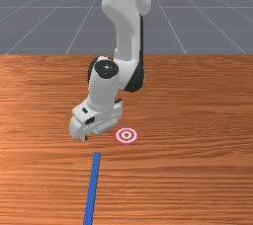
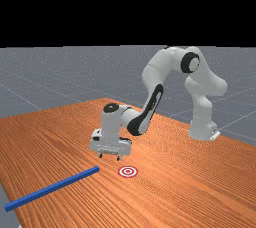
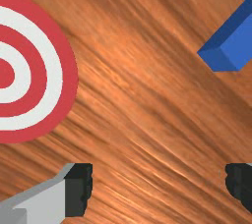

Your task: Pull the pivot to the target area

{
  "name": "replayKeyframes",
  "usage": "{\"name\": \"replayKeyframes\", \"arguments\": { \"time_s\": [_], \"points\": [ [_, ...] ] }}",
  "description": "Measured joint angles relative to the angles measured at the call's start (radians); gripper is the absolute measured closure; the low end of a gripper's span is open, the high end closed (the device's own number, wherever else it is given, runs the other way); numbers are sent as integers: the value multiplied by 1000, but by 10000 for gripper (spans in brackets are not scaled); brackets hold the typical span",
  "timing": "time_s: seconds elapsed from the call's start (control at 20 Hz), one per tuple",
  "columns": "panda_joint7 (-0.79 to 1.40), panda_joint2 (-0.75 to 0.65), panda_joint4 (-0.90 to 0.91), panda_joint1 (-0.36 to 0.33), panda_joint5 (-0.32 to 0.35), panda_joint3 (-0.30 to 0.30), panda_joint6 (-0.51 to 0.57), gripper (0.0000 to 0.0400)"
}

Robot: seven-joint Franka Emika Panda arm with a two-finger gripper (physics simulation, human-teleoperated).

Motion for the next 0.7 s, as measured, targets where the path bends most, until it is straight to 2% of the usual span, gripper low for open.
{"name": "replayKeyframes", "arguments": {
  "time_s": [0.1,0.3,0.55,0.6,0.7],
  "points": [
    [-25,0,-5,-3,-10,5,14,0],
    [8,31,56,-2,8,3,-27,0],
    [-38,88,171,-47,55,48,-81,0],
    [-33,103,169,-26,15,25,-48,0],
    [-86,136,194,-38,1,37,-4,0]
  ]
}}
